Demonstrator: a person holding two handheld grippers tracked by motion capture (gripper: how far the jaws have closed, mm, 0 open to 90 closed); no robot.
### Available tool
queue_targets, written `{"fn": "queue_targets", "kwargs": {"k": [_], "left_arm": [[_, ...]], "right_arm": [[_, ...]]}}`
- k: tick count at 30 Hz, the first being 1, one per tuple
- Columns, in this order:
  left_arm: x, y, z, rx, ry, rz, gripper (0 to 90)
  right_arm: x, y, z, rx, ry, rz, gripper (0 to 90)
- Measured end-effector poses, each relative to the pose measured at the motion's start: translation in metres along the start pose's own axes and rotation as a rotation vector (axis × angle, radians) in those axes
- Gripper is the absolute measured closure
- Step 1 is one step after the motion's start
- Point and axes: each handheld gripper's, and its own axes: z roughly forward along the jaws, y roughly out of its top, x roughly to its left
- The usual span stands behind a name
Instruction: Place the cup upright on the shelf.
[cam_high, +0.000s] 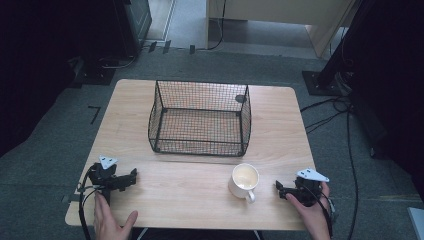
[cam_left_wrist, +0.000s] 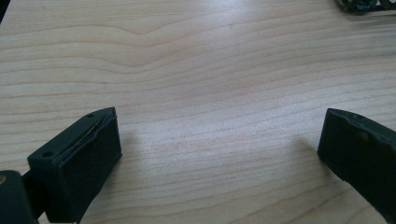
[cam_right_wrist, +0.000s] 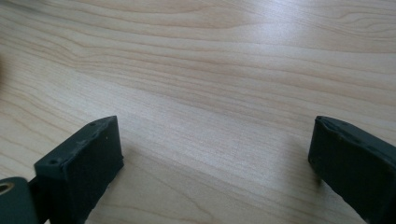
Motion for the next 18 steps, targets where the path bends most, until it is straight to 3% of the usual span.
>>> {"fn": "queue_targets", "kwargs": {"k": [3, 5, 6, 14, 18], "left_arm": [[0.0, 0.0, 0.0, 0.0, 0.0, 0.0, 0.0], [0.0, 0.0, 0.0, 0.0, 0.0, 0.0, 0.0], [0.0, 0.0, 0.0, 0.0, 0.0, 0.0, 0.0], [0.0, 0.0, 0.0, 0.0, 0.0, 0.0, 0.0], [0.0, 0.0, 0.0, 0.0, 0.0, 0.001, 0.0]], "right_arm": [[0.004, -0.003, -0.004, -0.03, -0.012, 0.011, 15.4], [0.006, -0.003, -0.006, -0.037, -0.016, 0.013, 13.9], [0.011, -0.002, -0.009, -0.046, 0.011, 0.015, 13.9], [0.031, 0.005, -0.029, -0.092, 0.058, -0.007, 13.9], [0.039, 0.009, -0.036, -0.106, 0.064, -0.022, 13.9]]}}
